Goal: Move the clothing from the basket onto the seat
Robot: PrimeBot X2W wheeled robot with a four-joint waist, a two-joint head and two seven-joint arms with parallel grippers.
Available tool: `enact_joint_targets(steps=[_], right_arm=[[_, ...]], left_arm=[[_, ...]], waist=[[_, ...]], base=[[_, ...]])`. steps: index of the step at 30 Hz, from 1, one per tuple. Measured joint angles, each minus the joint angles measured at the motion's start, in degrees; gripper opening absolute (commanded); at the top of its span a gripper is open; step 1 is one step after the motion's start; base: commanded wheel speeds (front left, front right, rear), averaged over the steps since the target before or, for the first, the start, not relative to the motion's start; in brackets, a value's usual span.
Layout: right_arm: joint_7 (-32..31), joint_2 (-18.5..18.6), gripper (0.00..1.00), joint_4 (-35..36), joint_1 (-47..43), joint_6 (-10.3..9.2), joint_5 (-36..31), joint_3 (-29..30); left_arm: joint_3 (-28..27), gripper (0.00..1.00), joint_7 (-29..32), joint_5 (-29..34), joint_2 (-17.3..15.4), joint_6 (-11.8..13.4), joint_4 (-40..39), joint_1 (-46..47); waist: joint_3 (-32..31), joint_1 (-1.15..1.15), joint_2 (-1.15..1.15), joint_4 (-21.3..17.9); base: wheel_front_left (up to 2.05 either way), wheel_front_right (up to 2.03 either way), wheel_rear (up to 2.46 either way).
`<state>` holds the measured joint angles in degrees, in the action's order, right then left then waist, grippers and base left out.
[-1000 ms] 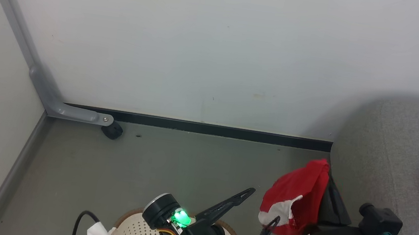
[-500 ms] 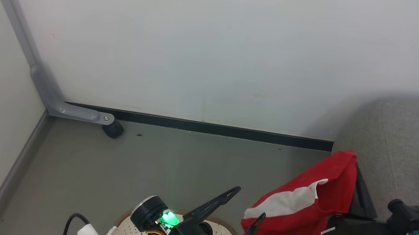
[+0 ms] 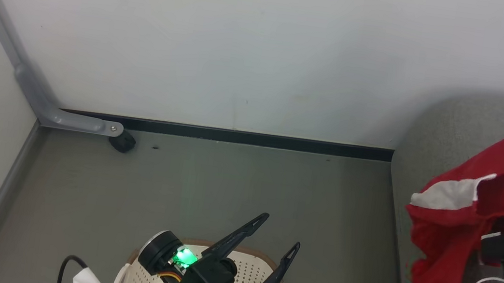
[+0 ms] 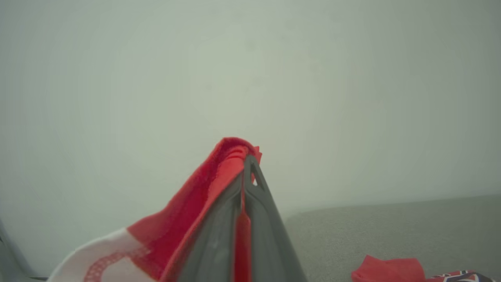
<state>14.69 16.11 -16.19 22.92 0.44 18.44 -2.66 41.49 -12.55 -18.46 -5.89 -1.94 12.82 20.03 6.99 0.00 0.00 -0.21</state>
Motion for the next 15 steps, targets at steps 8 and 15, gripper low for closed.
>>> enact_joint_targets(steps=[8, 15], right_arm=[[0.0, 5.3, 0.0, 1.3, 5.3, -0.52, -0.2, 5.3], [-0.1, 9.0, 0.0, 2.9, 10.0, -1.04, -0.4, 7.5]], left_arm=[[-0.5, 1.0, -0.2, -0.1, -0.3, 0.5, -0.4, 0.0], [-2.2, 1.0, -0.2, -0.1, -1.6, 1.2, -0.7, 0.0]], waist=[[2.9, 0.0, 0.0, -0.9], [6.0, 0.0, 0.0, -1.5]], base=[[0.0, 0.0, 0.0], [0.0, 0.0, 0.0]])
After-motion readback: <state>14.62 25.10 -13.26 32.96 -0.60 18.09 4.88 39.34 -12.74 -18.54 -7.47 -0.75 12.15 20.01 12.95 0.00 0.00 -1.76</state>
